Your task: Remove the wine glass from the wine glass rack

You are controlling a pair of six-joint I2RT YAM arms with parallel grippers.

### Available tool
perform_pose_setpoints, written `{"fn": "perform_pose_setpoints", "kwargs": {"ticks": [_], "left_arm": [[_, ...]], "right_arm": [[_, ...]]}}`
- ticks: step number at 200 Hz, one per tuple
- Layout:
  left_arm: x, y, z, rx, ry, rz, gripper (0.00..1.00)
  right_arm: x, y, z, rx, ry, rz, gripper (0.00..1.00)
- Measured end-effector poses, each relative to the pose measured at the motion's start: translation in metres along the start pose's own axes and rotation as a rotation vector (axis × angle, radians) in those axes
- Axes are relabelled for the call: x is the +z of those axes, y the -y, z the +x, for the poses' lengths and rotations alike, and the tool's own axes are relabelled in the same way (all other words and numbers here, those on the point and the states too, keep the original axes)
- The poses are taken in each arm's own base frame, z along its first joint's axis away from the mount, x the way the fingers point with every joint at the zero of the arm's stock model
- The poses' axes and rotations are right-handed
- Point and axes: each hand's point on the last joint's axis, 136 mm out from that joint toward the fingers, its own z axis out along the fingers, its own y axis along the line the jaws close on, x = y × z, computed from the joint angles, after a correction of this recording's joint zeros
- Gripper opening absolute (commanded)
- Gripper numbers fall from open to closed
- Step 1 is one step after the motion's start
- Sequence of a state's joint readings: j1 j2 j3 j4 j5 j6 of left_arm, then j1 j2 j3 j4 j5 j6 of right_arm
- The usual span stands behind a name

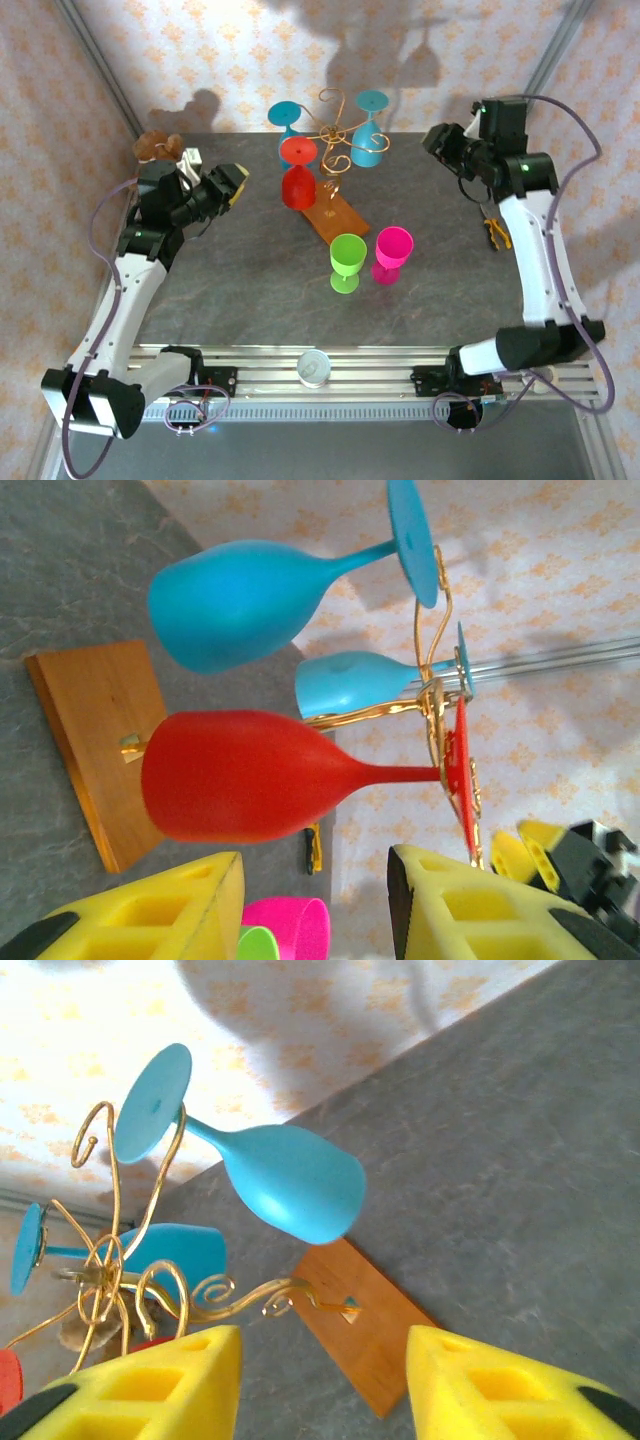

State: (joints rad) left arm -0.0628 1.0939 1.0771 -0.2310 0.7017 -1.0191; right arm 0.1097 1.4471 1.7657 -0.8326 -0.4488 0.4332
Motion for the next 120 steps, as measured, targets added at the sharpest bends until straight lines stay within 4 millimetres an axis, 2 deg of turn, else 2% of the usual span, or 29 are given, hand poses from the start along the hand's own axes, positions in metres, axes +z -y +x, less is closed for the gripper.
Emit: {"fn": "perform_pose_setpoints", "kwargs": {"ticks": [32, 52, 90, 120], "left_arm": [[0.012, -0.001, -0.008, -0.010, -0.004, -0.009, 0.45], [0.020, -0.005, -0.010, -0.018, -0.011, -0.022, 0.47], [0.022, -0.005, -0.017, -0.020, 0.000, -0.025, 0.47], [0.021, -0.003, -0.019, -0.018, 0.007, -0.023, 0.47]], "right_arm": [[0.054, -0.020, -0.016, 0.024, -0.053, -0.115, 0.55], [0.078, -0.029, -0.027, 0.031, -0.061, -0.168, 0.55], [0.105, -0.053, -0.051, 0.032, -0.050, -0.268, 0.55], [0.120, -0.066, -0.062, 0.054, -0.055, -0.336, 0.55]]}}
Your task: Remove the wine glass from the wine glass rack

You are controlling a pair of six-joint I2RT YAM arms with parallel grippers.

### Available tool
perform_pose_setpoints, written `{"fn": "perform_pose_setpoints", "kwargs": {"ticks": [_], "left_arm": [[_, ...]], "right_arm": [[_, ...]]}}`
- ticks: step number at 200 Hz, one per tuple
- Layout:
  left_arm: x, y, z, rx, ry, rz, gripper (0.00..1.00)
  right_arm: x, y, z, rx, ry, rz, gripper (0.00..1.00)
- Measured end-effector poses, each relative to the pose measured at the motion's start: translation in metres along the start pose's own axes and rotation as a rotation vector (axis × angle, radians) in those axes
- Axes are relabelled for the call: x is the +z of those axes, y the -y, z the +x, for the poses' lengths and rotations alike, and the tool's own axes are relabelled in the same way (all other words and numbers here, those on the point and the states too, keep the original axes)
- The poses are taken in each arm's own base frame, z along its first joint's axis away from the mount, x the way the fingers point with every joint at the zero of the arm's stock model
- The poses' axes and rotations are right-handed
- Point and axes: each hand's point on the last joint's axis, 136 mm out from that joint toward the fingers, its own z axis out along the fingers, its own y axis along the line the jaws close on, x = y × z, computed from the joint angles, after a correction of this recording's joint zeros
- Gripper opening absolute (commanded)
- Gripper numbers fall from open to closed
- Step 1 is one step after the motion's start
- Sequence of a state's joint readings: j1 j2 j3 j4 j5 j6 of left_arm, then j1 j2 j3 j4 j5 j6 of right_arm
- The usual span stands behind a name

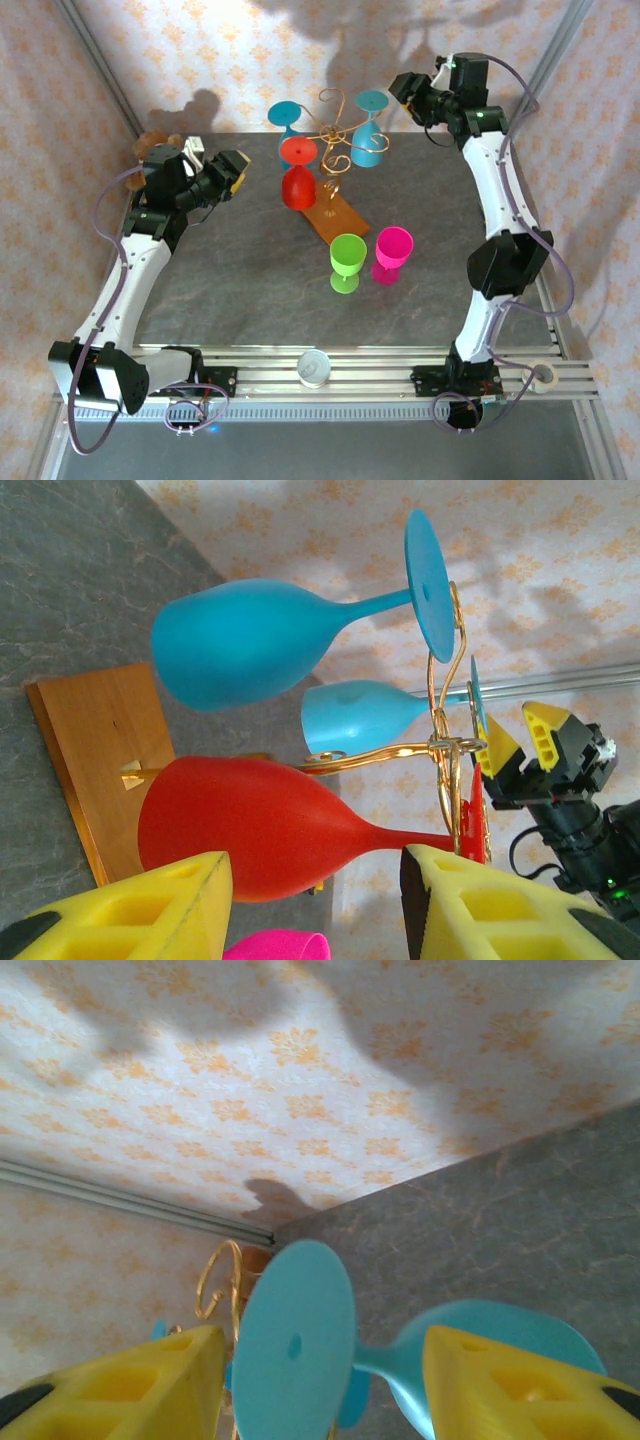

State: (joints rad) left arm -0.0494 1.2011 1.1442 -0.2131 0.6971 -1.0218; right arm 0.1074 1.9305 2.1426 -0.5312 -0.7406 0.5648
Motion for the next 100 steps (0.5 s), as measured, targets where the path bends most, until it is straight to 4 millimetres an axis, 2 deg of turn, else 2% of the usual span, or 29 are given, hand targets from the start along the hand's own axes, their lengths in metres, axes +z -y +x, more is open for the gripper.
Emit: {"fn": "perform_pose_setpoints", "kwargs": {"ticks": [44, 100], "left_arm": [[-0.001, -0.002, -0.004, -0.002, 0.010, -0.004, 0.47], [-0.003, -0.003, -0.006, -0.003, 0.017, -0.005, 0.47]], "right_arm": [[0.020, 0.007, 0.001, 0.053, -0.037, -0.033, 0.54], [0.023, 0.005, 0.005, 0.068, -0.062, -0.055, 0.46]]}}
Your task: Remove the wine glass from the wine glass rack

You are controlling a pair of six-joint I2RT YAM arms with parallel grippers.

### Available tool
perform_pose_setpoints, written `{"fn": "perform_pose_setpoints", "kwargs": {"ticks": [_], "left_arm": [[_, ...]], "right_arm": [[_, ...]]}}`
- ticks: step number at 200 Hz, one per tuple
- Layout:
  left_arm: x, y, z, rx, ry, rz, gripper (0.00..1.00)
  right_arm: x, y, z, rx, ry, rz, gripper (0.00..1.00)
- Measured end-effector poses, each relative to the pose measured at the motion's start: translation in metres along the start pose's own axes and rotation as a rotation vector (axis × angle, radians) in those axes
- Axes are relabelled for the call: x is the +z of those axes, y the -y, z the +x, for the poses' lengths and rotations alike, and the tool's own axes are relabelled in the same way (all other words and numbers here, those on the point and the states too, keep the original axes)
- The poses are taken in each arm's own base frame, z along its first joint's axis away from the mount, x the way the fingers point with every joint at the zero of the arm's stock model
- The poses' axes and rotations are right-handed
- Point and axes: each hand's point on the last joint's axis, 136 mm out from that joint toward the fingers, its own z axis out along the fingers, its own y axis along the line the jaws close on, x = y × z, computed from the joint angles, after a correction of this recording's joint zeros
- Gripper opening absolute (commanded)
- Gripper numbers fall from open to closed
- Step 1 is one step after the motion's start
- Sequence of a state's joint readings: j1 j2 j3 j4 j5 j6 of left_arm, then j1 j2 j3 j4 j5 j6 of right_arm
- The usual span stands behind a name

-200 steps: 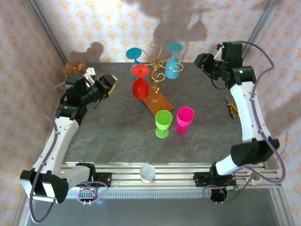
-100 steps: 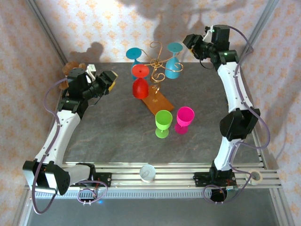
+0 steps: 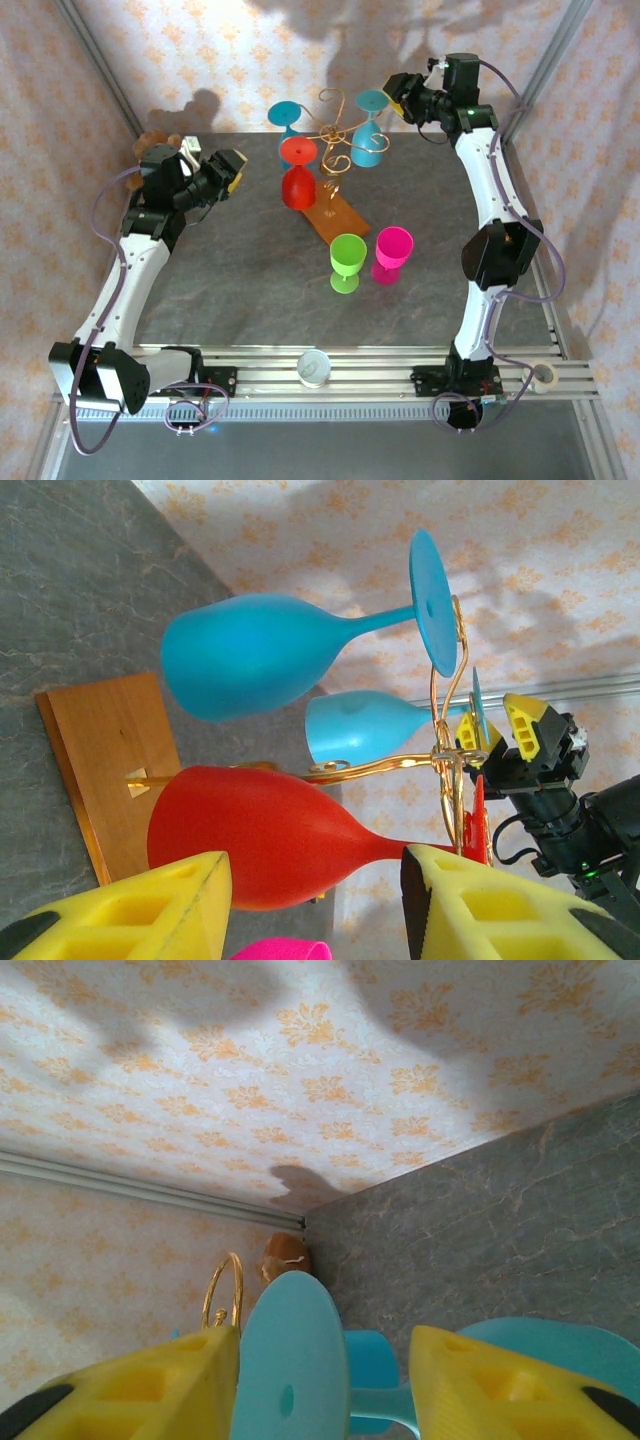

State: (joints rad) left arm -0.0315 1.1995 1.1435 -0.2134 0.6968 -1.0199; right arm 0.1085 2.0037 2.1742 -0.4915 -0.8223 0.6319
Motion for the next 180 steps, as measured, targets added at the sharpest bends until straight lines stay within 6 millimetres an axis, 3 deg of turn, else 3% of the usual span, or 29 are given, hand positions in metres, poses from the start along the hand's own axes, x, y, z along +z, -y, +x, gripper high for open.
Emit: {"fn": "perform_pose_setpoints", "kwargs": {"ticks": [49, 112, 180], "left_arm": [[0.000, -0.001, 0.001, -0.003, -0.001, -0.002, 0.47], [-0.003, -0.002, 0.002, -0.003, 0.002, 0.001, 0.47], [-0.002, -0.007, 0.001, -0.010, 0.004, -0.009, 0.47]], "right_arm": [[0.000, -0.001, 0.002, 0.000, -0.010, -0.008, 0.39], [0.001, -0.002, 0.004, 0.000, -0.016, -0.011, 0.38], [0.011, 0.003, 0.007, 0.007, -0.039, -0.012, 0.25]]}}
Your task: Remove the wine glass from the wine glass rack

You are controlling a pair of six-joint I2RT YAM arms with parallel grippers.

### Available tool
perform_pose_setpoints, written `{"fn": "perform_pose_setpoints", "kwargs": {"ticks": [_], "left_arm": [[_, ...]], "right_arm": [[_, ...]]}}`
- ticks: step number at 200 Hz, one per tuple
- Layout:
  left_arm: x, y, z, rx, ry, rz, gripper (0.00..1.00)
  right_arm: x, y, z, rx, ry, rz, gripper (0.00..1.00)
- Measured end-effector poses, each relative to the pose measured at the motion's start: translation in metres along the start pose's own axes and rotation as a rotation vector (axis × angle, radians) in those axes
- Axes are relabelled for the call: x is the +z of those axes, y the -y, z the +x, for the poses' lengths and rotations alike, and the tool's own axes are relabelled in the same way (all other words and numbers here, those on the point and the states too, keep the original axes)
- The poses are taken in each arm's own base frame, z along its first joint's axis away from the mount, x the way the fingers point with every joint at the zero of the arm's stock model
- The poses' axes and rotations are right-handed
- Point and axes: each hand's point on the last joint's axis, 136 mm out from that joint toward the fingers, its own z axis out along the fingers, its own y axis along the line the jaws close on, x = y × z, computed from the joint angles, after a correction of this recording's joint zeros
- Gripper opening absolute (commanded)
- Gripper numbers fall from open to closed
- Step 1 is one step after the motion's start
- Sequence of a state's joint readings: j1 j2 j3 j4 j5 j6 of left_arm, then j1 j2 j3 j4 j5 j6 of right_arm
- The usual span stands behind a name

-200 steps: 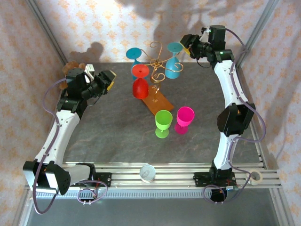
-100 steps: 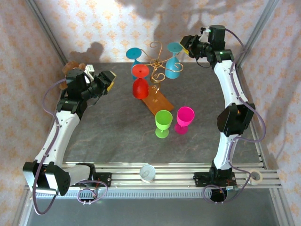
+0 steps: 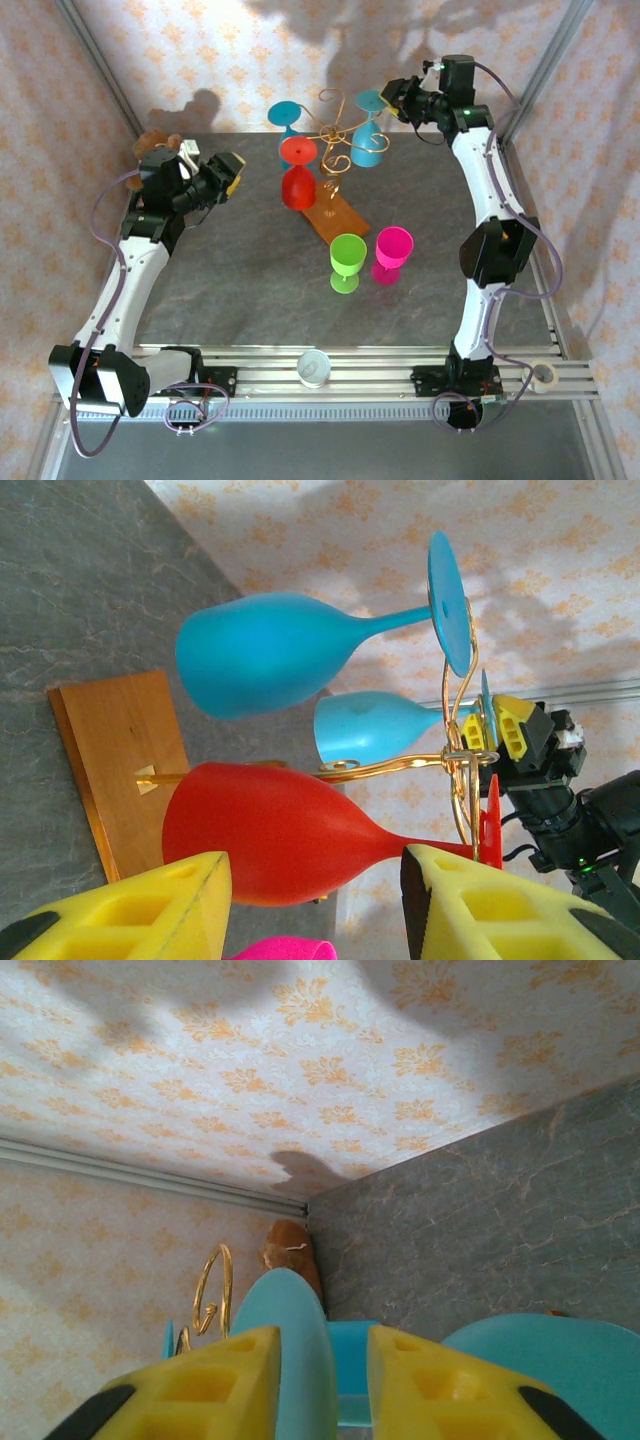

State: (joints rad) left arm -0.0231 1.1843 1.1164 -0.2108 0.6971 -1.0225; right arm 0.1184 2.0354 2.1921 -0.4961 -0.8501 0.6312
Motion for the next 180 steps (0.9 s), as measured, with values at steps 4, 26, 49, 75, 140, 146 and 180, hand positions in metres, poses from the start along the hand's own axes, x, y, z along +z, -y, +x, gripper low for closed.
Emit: {"fn": "perform_pose_setpoints", "kwargs": {"ticks": [4, 26, 49, 75, 140, 146, 180], "left_arm": [[0.000, 0.000, 0.000, 0.000, 0.000, 0.000, 0.47], [0.001, -0.003, 0.001, -0.002, -0.001, -0.003, 0.47], [0.001, -0.006, 0.001, -0.005, -0.001, -0.006, 0.47], [0.001, -0.007, -0.002, -0.005, 0.007, -0.004, 0.47], [0.001, -0.008, -0.002, -0.024, 0.014, 0.008, 0.47], [0.001, -0.008, -0.002, -0.022, 0.015, 0.010, 0.47], [-0.002, -0.006, -0.001, -0.015, 0.021, 0.022, 0.47]], "right_arm": [[0.001, 0.000, 0.000, 0.003, -0.001, 0.000, 0.23], [0.003, 0.000, 0.003, 0.005, -0.012, -0.004, 0.16], [0.002, -0.005, 0.002, 0.007, -0.010, -0.014, 0.13], [0.001, -0.008, 0.001, 0.007, -0.007, -0.024, 0.07], [-0.002, -0.015, 0.001, 0.031, -0.012, -0.042, 0.00], [-0.002, -0.015, 0.002, 0.039, -0.014, -0.043, 0.00], [-0.003, -0.014, 0.005, 0.071, -0.021, -0.048, 0.00]]}}
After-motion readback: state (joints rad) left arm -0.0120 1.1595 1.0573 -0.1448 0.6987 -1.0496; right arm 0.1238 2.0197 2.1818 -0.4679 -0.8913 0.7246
